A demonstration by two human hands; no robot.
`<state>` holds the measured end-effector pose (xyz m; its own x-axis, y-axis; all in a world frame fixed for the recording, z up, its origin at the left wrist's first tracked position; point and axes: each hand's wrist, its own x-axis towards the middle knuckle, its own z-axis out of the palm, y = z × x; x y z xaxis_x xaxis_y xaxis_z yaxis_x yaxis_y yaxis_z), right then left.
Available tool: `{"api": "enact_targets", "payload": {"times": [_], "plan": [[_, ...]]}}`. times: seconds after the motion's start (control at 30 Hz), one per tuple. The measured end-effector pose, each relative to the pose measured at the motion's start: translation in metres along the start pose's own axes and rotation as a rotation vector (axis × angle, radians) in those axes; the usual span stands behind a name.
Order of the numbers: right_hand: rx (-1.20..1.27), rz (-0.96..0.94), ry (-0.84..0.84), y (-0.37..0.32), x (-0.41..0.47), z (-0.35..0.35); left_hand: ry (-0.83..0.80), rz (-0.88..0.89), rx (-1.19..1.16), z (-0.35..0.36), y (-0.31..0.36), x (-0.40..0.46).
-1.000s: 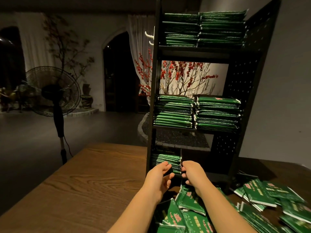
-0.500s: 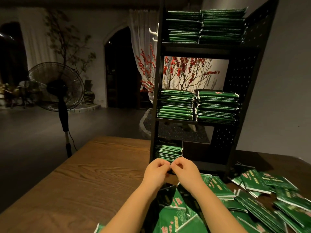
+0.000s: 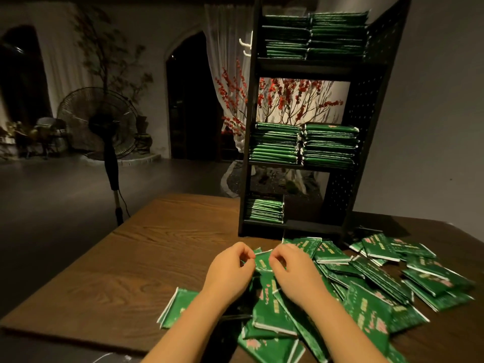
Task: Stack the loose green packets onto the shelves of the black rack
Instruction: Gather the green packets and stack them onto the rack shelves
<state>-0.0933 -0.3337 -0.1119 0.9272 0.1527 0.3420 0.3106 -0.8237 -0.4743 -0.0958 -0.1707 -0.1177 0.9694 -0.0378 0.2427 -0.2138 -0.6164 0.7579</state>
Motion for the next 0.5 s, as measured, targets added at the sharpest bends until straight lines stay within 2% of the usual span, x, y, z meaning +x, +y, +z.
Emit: {"api": "enact_targets", "payload": {"times": [0.1,0.2,0.33,0.5], "plan": [[-0.089,-0.022,0.007,0.004,-0.026,0.004,-0.027,-0.010,0.287,0.001,-0.007,-0.030],[-0.196,-0.024,-0.072,0.003,-0.043,0.011,-0.155,-0.129,0.490,0.008,-0.015,-0.052],[-0.320,-0.002,-0.233,0.002,-0.057,0.030,-0.243,-0.252,0.591,0.014,-0.029,-0.072],[-0.380,0.025,-0.254,0.005,-0.049,0.045,-0.220,-0.183,0.663,0.017,-0.045,-0.060]]}}
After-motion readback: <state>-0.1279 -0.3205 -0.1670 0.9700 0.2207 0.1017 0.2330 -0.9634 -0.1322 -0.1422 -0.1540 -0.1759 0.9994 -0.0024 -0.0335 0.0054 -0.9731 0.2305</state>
